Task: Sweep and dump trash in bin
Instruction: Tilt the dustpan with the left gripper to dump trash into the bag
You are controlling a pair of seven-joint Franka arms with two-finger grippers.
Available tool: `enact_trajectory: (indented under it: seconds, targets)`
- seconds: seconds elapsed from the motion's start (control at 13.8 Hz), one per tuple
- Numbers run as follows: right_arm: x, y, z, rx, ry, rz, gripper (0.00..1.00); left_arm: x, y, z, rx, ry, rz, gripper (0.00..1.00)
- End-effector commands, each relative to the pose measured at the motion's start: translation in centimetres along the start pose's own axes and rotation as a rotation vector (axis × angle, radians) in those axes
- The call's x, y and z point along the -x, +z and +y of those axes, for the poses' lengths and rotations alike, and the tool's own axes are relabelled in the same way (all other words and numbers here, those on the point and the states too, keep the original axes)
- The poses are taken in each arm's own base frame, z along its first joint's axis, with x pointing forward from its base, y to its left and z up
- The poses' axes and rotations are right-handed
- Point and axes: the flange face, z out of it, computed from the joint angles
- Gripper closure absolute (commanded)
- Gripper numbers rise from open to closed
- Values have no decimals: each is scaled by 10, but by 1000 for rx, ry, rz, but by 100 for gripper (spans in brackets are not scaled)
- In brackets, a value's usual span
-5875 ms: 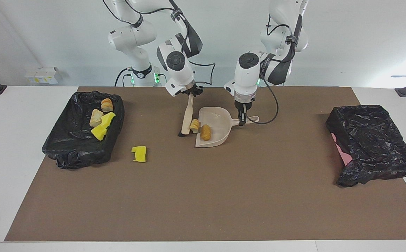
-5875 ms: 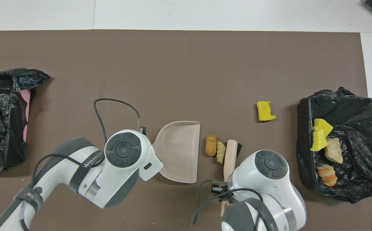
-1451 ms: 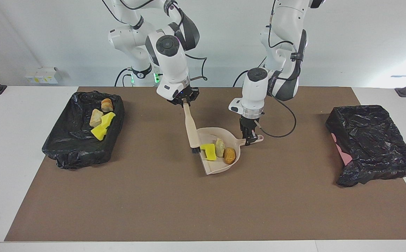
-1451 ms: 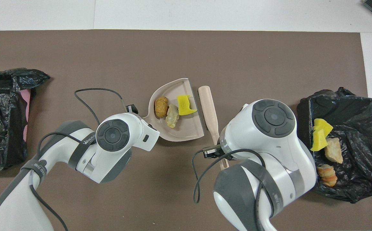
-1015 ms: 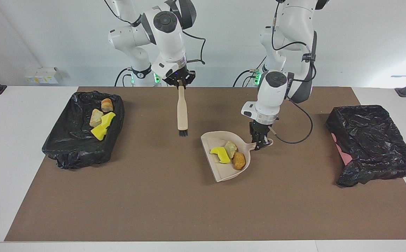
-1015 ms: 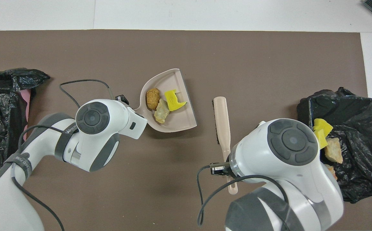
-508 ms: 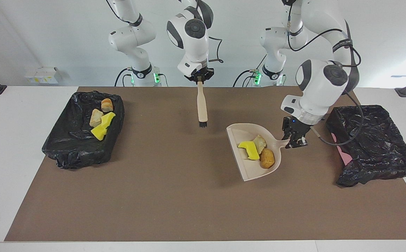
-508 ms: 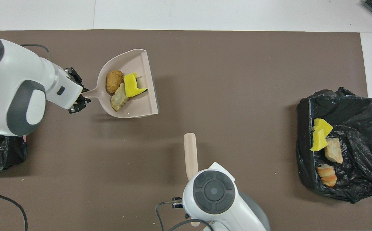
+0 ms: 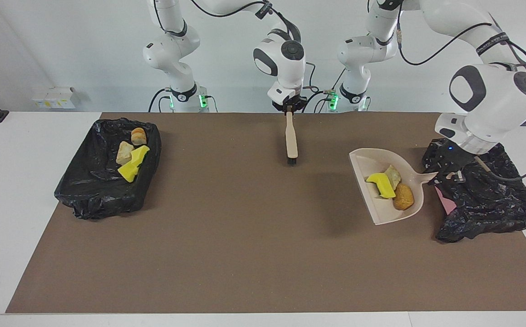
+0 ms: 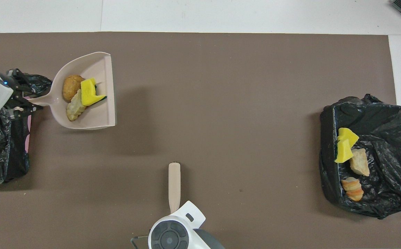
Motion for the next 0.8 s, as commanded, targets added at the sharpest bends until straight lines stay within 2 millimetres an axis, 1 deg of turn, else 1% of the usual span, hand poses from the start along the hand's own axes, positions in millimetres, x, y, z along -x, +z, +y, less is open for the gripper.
enact_trajectory:
  seconds: [0.0, 0.15, 0.29, 0.36, 0.51, 0.58, 0.65, 0.73]
  targets:
    - [-5, -8, 3, -26, 28, -1, 100, 71, -18, 1, 2, 23, 17, 100]
    - [-3, -2, 9, -15, 21, -6, 100, 131, -26, 10, -14, 10, 13, 100]
    - [-2, 3, 15, -5, 10, -11, 100, 171, -33, 16, -46, 13, -22, 100]
    - [0, 4, 16, -1, -5, -12, 100, 186, -38, 16, -75, 50, -65, 100]
    - [3, 5, 21, 13, -12, -21, 100, 228, -40, 21, -120, 71, -116, 100]
    - [6, 9, 27, 23, -12, -25, 100, 244, -40, 24, -140, 75, -129, 100]
    - [11, 10, 30, 29, -12, -26, 100, 253, -43, 26, -151, 108, -164, 100]
    - [13, 11, 31, 43, -3, -36, 100, 257, -44, 25, -143, 146, -220, 100]
